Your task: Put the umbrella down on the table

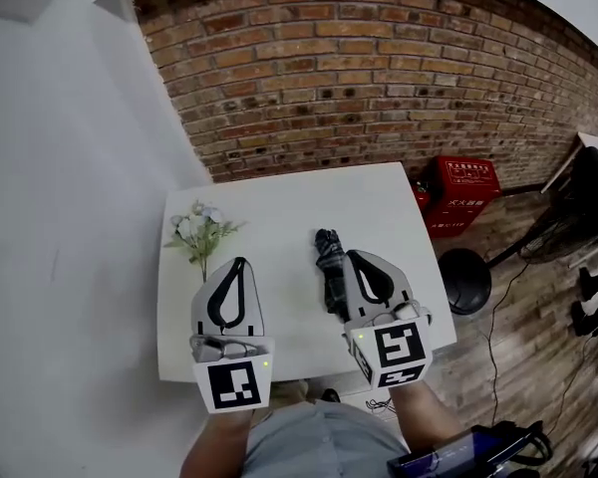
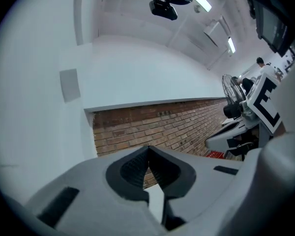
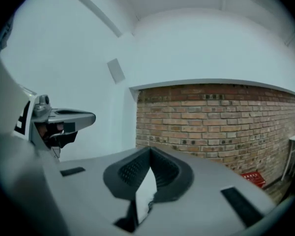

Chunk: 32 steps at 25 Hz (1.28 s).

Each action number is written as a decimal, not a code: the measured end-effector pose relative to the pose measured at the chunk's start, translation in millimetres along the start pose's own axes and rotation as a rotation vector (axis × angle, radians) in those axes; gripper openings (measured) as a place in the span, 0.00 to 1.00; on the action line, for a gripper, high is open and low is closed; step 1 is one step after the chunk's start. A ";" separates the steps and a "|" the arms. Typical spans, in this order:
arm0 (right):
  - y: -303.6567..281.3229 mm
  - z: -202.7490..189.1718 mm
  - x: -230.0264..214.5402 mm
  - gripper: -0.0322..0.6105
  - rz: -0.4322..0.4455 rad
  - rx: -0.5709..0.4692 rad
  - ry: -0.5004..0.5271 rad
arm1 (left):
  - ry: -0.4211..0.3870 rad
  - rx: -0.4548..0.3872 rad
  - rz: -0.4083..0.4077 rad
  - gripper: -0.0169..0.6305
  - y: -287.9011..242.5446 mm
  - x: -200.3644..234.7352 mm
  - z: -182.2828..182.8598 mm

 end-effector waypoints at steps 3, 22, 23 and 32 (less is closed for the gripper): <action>8.3 7.5 2.5 0.06 0.004 -0.026 0.004 | -0.011 -0.020 0.006 0.04 5.7 -2.9 12.3; 16.8 13.1 5.9 0.06 0.036 -0.056 0.015 | -0.032 -0.039 0.000 0.04 6.8 -9.7 21.1; 16.3 13.1 6.0 0.06 0.036 -0.055 0.015 | -0.029 -0.039 0.000 0.04 6.5 -9.4 20.9; 14.0 11.7 5.5 0.06 0.034 -0.056 0.014 | -0.028 -0.036 -0.009 0.04 4.2 -11.4 18.4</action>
Point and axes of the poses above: the fingertips, and each gripper's own axes: y backward along the fingers, x to its left, z out of its top, the point moved 3 cm from there along y, backward along the fingers, and after that the axes turned 7 degrees about -y, right-handed, at the moved point
